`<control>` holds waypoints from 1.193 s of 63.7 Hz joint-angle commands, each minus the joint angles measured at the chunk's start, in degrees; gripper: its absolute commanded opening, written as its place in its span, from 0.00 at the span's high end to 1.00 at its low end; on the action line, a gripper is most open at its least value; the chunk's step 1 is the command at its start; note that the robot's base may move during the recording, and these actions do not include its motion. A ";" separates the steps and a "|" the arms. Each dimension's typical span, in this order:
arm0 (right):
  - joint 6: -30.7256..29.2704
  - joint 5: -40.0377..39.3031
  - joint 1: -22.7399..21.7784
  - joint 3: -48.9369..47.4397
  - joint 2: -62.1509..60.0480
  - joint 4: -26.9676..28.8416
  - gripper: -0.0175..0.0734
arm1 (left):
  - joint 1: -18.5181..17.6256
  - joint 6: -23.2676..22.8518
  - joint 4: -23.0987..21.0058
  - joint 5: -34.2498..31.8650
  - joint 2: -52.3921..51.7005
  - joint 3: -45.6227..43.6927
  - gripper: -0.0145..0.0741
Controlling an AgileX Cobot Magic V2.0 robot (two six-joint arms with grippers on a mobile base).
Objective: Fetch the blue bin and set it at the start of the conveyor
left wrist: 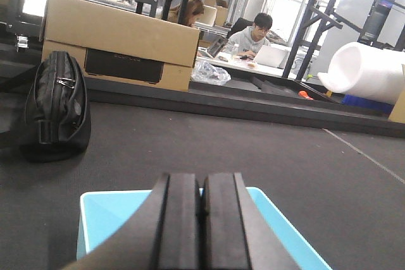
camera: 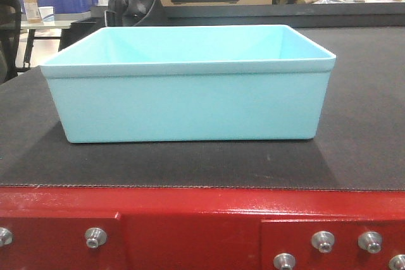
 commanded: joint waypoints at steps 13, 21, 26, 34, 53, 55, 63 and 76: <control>-0.24 -0.45 -0.32 0.00 -0.43 0.28 0.98 | 0.00 0.43 -0.39 -1.07 -0.42 0.04 0.96; -0.24 -0.45 -0.32 0.00 -0.43 0.28 0.98 | 0.00 0.43 -0.39 -1.07 -0.42 0.04 0.96; -0.24 -0.45 -0.32 0.00 -0.43 0.28 0.98 | 0.00 0.43 -0.39 -1.07 -0.42 0.04 0.96; -0.24 -0.45 -0.32 0.00 -0.43 0.28 0.98 | 0.00 0.43 -0.39 -1.07 -0.42 0.04 0.96; -0.24 -0.45 -0.32 0.00 -0.43 0.28 0.98 | 0.00 0.43 -0.39 -1.46 -0.45 0.30 0.96; -0.24 -0.45 -0.32 0.00 -0.43 0.28 0.98 | 0.00 0.43 -0.39 -1.46 -0.56 0.28 0.96; -0.24 -0.45 -0.32 0.00 -0.43 0.28 0.98 | 0.64 0.43 5.02 -3.30 -1.71 1.15 0.96; -0.24 -0.45 -0.32 0.00 -0.43 0.28 0.98 | 9.39 0.43 17.08 -3.77 -8.84 8.79 0.96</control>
